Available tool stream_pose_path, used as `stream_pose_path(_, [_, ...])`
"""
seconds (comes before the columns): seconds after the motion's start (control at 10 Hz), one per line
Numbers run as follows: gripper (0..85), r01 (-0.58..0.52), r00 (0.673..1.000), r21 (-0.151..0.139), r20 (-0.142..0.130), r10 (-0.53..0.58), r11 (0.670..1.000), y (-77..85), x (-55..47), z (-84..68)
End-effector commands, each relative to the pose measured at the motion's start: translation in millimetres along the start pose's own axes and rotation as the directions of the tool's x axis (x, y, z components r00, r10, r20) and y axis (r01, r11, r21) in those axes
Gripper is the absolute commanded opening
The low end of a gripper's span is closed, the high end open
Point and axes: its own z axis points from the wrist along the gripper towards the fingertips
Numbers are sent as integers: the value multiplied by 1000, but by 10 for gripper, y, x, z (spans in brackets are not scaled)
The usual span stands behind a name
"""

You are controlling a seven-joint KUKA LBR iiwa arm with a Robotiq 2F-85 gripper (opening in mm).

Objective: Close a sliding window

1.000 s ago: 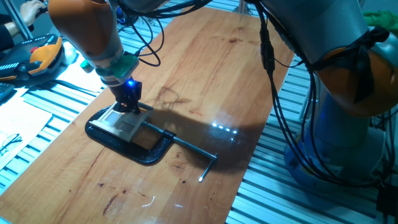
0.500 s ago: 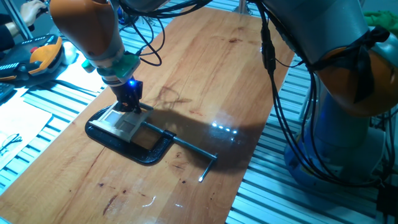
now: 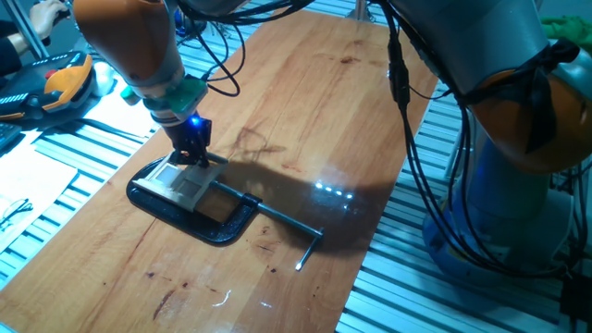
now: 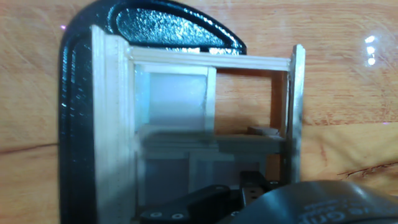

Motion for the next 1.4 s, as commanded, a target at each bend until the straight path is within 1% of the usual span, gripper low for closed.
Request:
stream_pose_path(0.0, [0,-17,1000,-14,3,17,1000,88,-8,-47])
stream_pose_path(0.1, [0,-32,999,-16,13,33,999,230,6,-30])
stream_pose_path(0.2, [0,-57,998,-21,28,57,998,386,59,29])
stream_pose_path(0.3, [0,-71,997,-41,28,72,997,476,92,61])
stream_pose_path(0.4, [0,-80,996,-40,27,81,996,553,103,50])
stream_pose_path(0.5, [0,-85,996,-38,29,86,996,591,105,35])
stream_pose_path(0.6, [0,-87,996,-31,31,88,996,612,105,19])
stream_pose_path(0.7, [0,-87,996,-30,31,88,996,617,99,17])
stream_pose_path(0.9, [0,-77,996,-23,32,77,997,588,83,51])
stream_pose_path(1.3, [0,-66,997,-26,29,66,998,536,58,118])
